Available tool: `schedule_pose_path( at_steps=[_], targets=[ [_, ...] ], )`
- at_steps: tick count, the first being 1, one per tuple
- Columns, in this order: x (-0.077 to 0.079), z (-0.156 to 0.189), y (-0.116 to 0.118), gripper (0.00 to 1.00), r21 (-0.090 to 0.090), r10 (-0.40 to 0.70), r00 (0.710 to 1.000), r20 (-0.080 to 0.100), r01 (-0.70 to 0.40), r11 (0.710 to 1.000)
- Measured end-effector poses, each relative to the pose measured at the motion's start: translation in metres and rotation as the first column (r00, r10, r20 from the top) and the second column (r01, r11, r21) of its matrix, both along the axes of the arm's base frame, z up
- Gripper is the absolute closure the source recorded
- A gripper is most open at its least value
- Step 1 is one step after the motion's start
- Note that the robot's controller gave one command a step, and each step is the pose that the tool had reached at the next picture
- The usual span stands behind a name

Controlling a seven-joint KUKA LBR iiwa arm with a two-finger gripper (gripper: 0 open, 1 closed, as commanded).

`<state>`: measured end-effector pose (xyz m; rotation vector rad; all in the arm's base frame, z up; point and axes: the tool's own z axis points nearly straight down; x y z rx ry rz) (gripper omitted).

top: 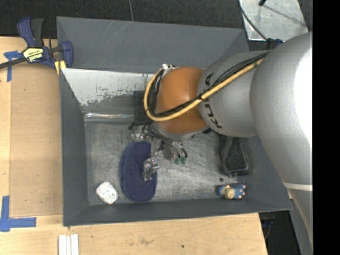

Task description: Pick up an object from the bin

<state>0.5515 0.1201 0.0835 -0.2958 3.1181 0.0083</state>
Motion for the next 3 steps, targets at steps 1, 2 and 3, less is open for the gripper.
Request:
schedule_pose_path(
  at_steps=[1,2,3],
  targets=[
    [0.001,0.003,0.001,1.00,0.000,0.004,1.000,0.001,-0.004,1.000],
    [0.009,0.086,0.010,1.00,-0.003,-0.015,1.000,0.003,0.015,1.000],
    [0.012,0.161,0.018,1.00,-0.002,-0.043,0.999,0.003,0.043,0.999]
  ],
)
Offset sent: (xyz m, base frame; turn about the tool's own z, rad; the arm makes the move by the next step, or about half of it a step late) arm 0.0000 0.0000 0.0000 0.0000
